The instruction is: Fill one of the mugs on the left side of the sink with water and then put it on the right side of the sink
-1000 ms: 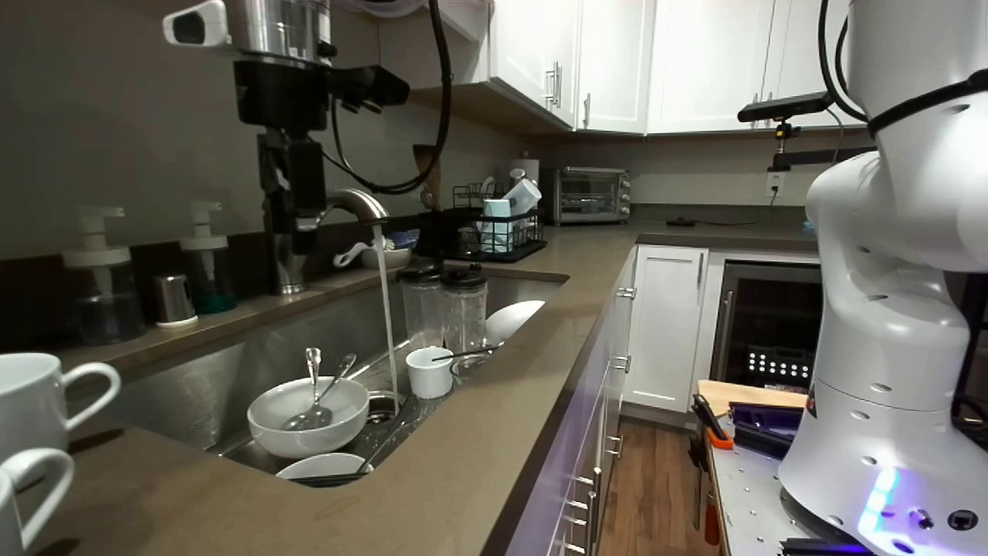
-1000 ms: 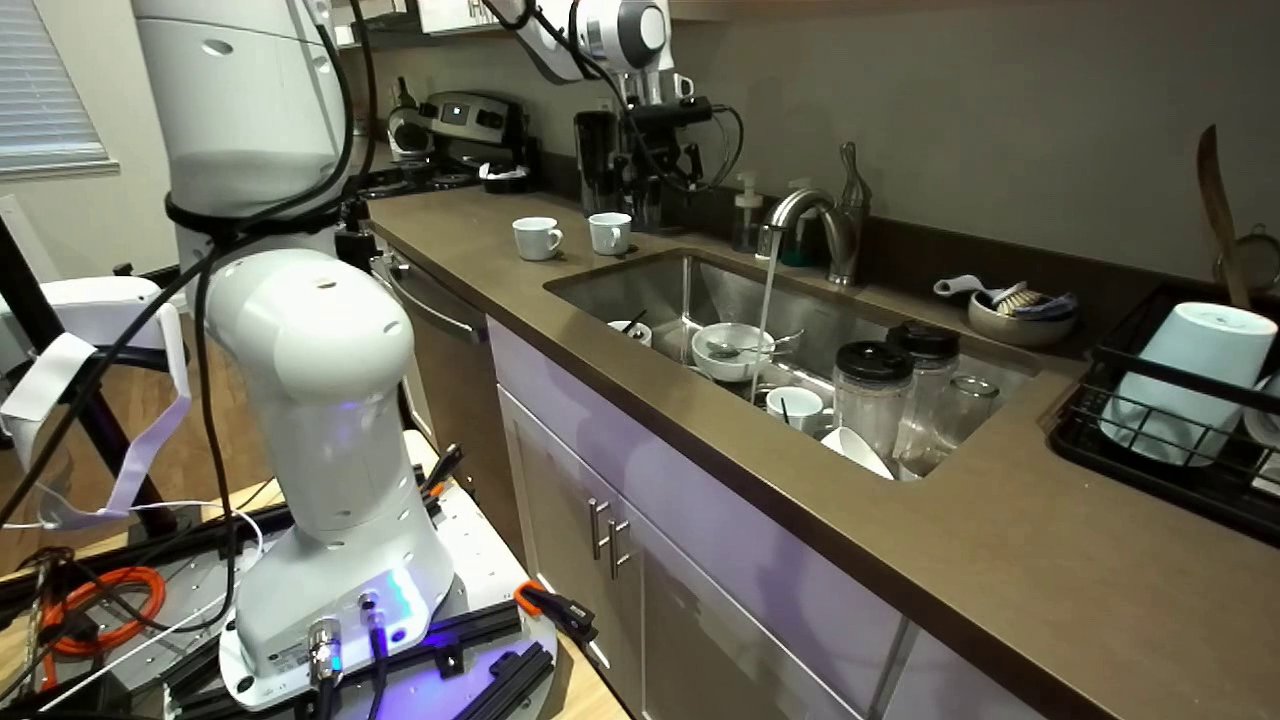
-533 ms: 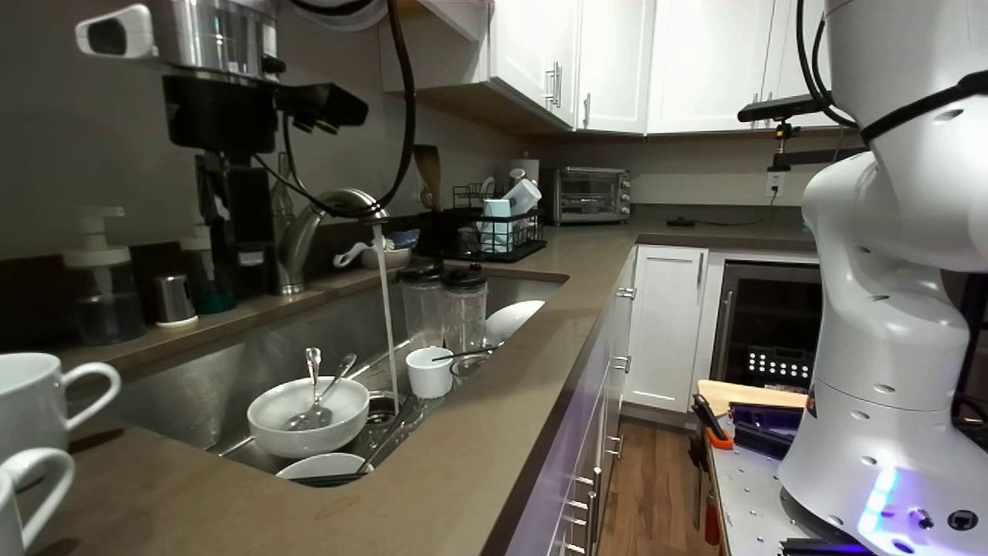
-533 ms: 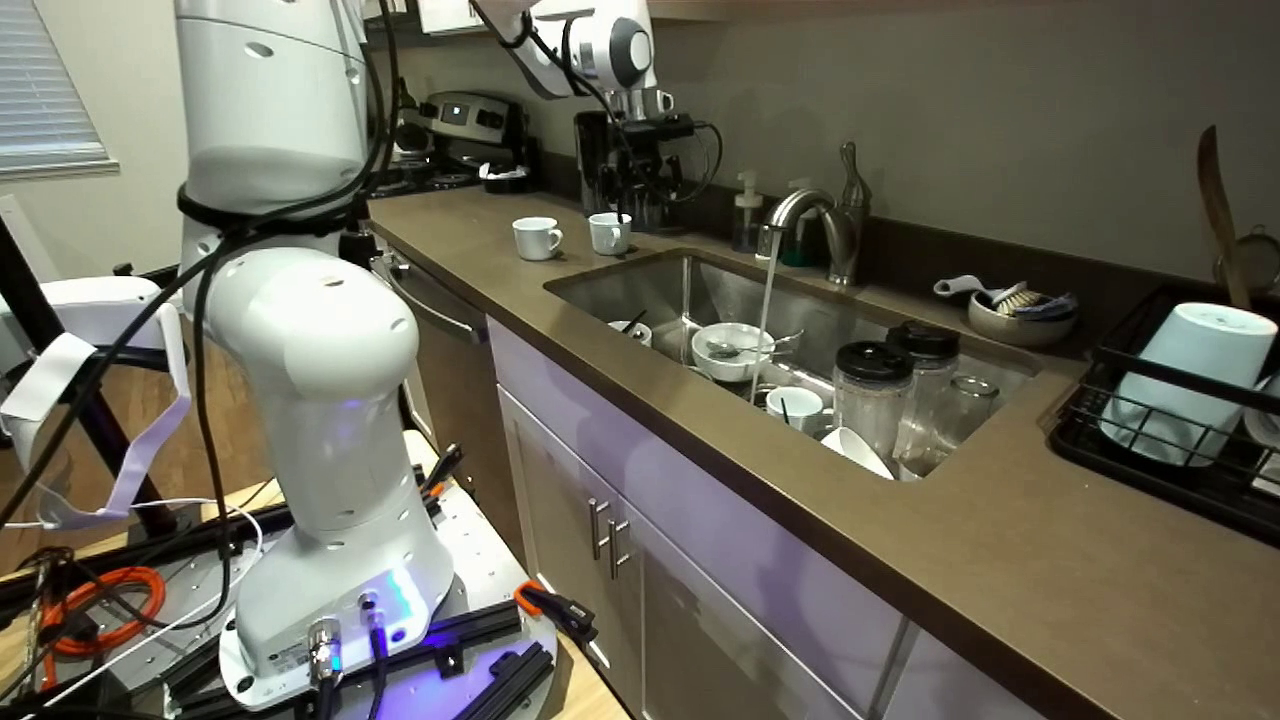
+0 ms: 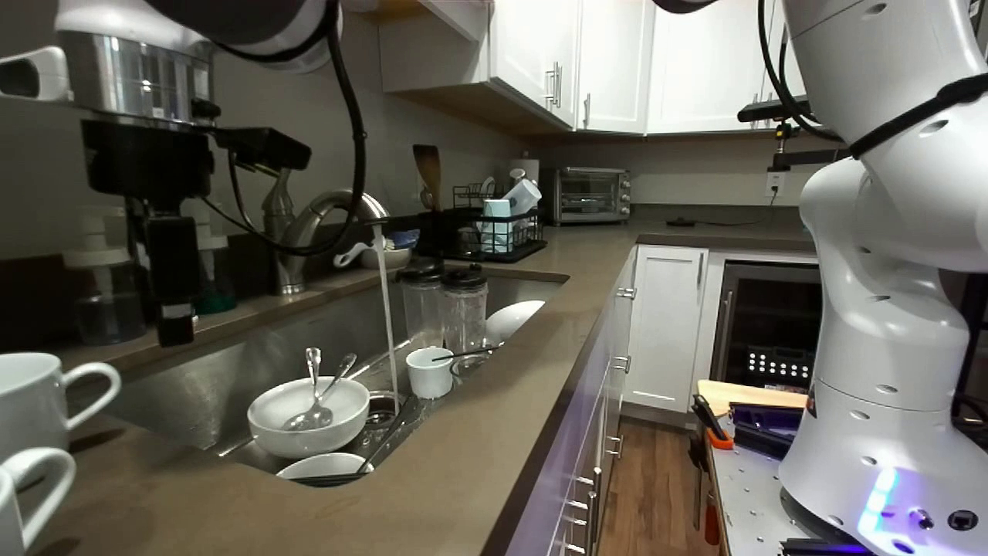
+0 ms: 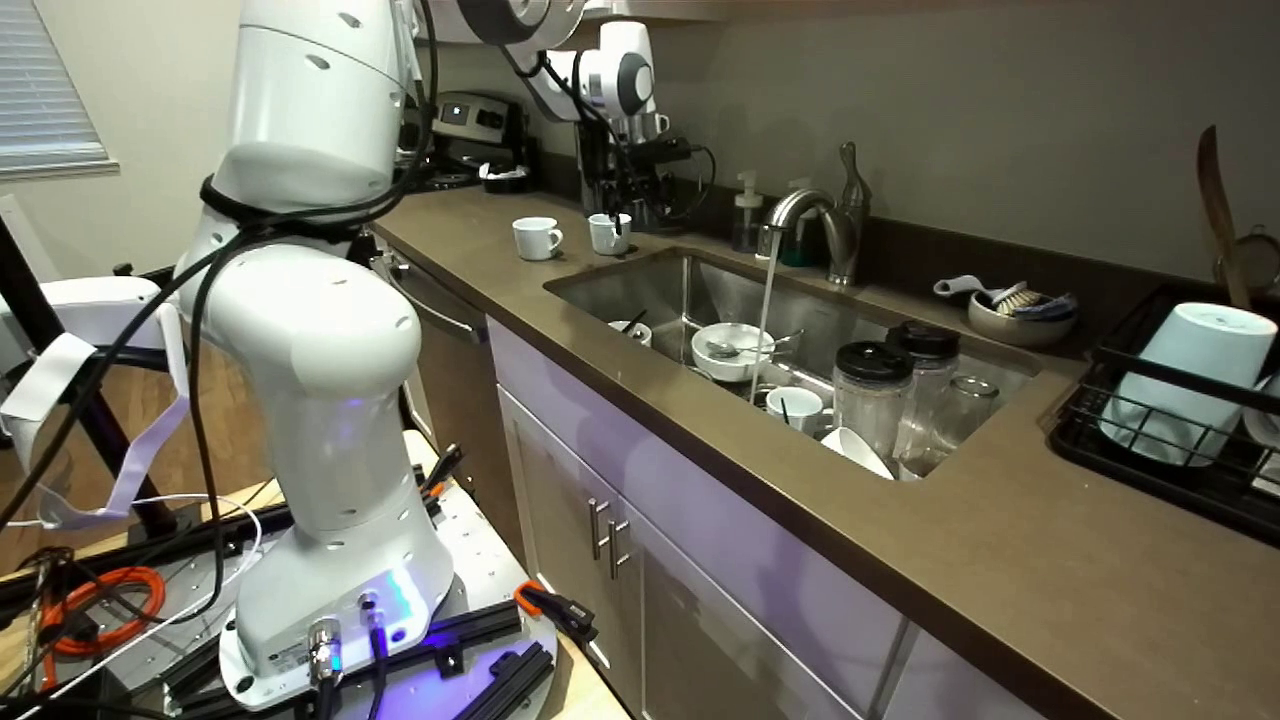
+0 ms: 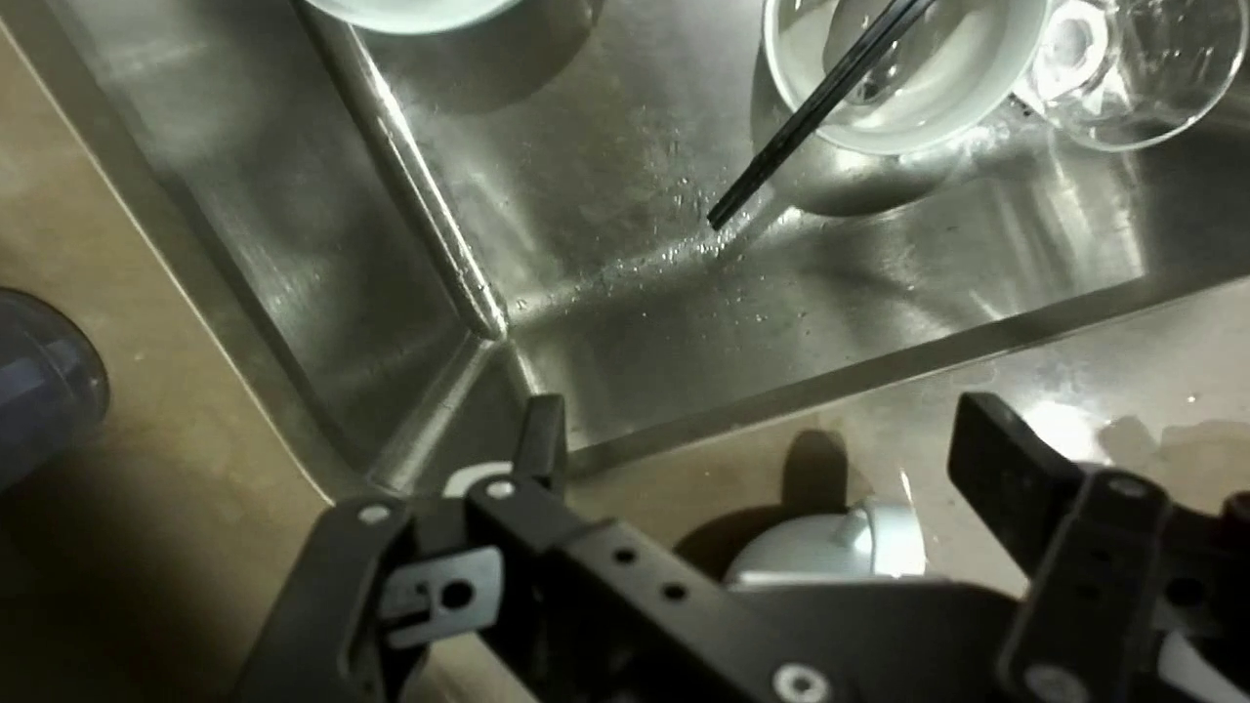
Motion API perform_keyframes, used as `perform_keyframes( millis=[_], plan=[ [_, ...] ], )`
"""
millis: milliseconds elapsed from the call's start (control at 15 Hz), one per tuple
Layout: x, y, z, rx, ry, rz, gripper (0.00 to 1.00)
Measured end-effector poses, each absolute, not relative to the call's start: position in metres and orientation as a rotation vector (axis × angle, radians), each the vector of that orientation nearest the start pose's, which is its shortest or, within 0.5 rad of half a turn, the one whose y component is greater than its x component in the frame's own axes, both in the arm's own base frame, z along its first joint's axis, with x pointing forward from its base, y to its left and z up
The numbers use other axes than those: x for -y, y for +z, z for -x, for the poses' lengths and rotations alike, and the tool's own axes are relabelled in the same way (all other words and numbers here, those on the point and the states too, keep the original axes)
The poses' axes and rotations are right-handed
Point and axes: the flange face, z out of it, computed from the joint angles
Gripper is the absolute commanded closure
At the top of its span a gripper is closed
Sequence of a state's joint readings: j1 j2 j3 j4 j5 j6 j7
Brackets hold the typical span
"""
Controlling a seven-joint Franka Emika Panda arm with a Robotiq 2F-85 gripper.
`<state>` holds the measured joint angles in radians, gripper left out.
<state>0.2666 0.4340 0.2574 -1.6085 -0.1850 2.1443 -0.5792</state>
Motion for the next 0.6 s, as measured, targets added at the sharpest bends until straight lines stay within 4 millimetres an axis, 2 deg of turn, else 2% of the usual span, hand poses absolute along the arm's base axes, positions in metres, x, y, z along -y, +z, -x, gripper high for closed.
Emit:
perform_keyframes(
  millis=[333,600],
  plan=[
    [-0.342,0.386,-0.615,1.786,-0.149,2.624,0.0],
    [-0.347,0.384,-0.622,1.796,-0.109,2.605,0.0]
  ],
)
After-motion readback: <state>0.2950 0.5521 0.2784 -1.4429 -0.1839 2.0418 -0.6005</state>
